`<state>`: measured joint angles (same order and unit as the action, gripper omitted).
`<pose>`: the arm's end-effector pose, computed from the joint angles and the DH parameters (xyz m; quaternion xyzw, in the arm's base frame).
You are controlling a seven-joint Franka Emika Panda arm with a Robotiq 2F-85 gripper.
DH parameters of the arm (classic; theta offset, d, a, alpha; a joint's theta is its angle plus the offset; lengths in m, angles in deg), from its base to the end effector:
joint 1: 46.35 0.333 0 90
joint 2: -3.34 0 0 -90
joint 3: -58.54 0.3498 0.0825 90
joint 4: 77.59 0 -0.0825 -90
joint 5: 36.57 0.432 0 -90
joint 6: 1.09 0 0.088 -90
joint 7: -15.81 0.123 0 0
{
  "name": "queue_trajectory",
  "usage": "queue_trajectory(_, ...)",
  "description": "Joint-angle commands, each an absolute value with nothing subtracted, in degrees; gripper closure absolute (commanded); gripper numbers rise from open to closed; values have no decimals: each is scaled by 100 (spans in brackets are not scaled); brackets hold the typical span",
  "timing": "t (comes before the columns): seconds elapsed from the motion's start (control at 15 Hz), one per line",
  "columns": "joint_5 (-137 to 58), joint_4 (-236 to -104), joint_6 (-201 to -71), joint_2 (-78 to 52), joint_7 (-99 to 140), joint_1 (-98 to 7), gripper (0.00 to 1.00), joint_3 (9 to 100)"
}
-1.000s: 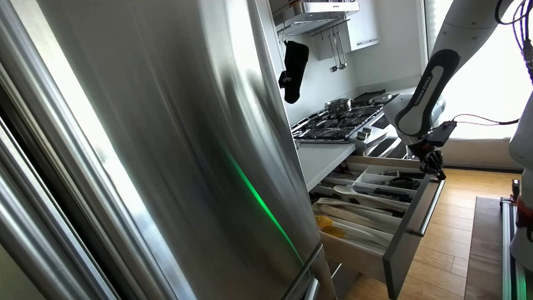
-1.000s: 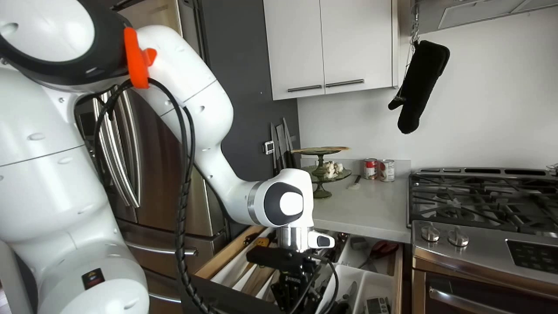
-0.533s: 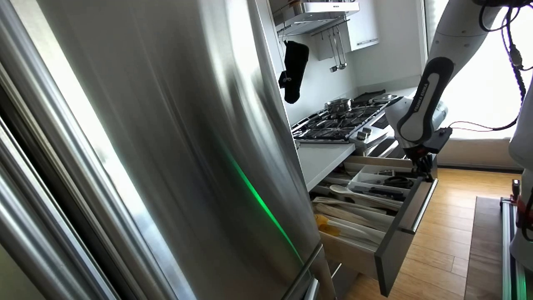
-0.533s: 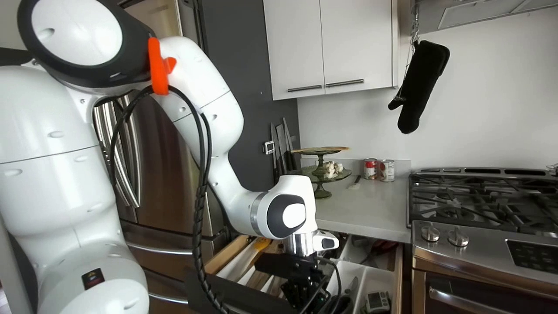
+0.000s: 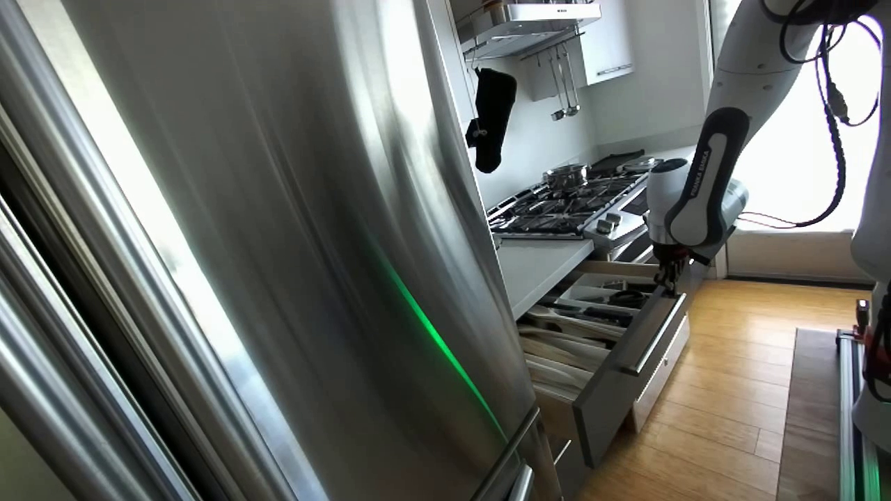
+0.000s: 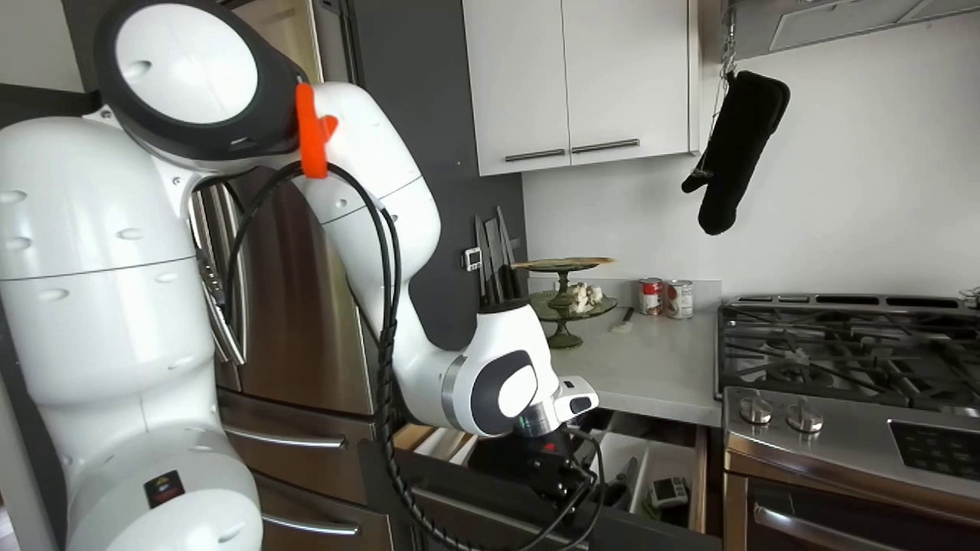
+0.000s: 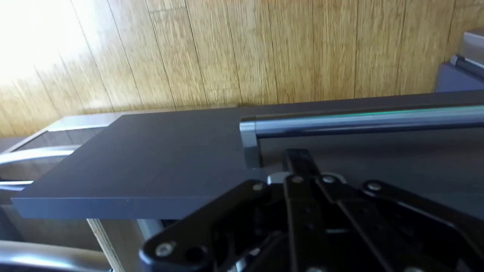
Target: Close the open drawer fully
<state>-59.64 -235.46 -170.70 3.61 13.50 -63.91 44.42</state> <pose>0.3781 -0.2035 0.2112 0.9913 -0.0615 0.0817 0.0834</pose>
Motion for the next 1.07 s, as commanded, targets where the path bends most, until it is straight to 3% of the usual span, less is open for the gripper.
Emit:
queue_trajectory(0.0, -5819, -23507, -17913, 81, 1303, -6329, 100, 4493)
queue_trajectory(0.67, -5136, -22313, -18872, -1117, 752, -6249, 100, 4519)
queue_trajectory(1.0, -5276, -21718, -18847, -1546, 888, -6811, 100, 5180)
